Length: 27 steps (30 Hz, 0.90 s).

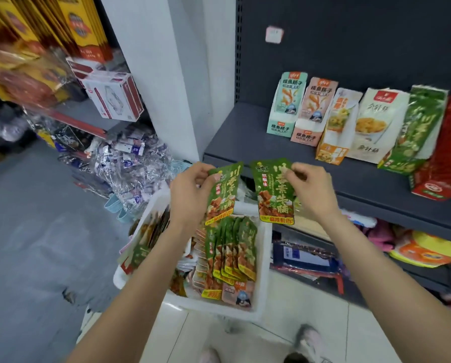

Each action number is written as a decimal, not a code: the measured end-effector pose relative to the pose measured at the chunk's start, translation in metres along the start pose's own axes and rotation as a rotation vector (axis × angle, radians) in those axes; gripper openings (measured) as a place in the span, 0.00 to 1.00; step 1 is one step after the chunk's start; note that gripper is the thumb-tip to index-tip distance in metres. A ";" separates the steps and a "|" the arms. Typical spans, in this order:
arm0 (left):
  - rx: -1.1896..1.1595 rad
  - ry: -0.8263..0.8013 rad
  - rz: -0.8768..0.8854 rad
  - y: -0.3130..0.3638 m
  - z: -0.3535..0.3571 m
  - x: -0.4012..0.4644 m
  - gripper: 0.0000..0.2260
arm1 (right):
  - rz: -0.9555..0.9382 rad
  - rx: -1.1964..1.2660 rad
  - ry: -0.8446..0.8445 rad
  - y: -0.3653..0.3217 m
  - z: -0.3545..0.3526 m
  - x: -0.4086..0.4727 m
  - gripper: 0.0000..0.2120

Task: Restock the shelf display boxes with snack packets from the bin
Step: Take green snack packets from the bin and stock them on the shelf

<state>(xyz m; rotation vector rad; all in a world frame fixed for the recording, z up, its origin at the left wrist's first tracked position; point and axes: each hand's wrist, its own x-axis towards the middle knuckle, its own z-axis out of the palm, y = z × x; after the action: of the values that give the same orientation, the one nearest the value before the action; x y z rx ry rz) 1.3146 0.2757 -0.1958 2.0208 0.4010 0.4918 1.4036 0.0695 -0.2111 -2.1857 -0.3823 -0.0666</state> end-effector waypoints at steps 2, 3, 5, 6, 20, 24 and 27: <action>-0.011 0.002 0.025 0.019 0.023 0.004 0.03 | -0.007 0.043 0.005 0.012 -0.026 0.014 0.14; -0.011 -0.005 0.035 0.029 0.036 0.006 0.04 | -0.018 0.062 -0.002 0.020 -0.040 0.021 0.10; -0.008 -0.017 0.053 0.048 0.062 0.010 0.06 | -0.032 0.077 -0.009 0.039 -0.068 0.037 0.05; 0.001 -0.013 0.065 0.057 0.076 0.011 0.06 | -0.030 0.093 -0.005 0.047 -0.082 0.045 0.04; 0.012 0.021 0.195 0.180 0.256 0.058 0.06 | 0.012 0.124 0.161 0.144 -0.254 0.123 0.08; -0.021 -0.016 0.250 0.200 0.287 0.084 0.06 | 0.034 0.105 0.206 0.165 -0.277 0.148 0.05; -0.031 -0.057 0.316 0.211 0.309 0.107 0.06 | -0.017 0.070 0.251 0.182 -0.290 0.166 0.04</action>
<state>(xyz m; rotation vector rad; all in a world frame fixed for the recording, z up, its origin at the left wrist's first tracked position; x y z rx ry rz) 1.5772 -0.0031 -0.1270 2.0725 0.0369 0.6269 1.6409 -0.2205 -0.1471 -2.0738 -0.2571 -0.3283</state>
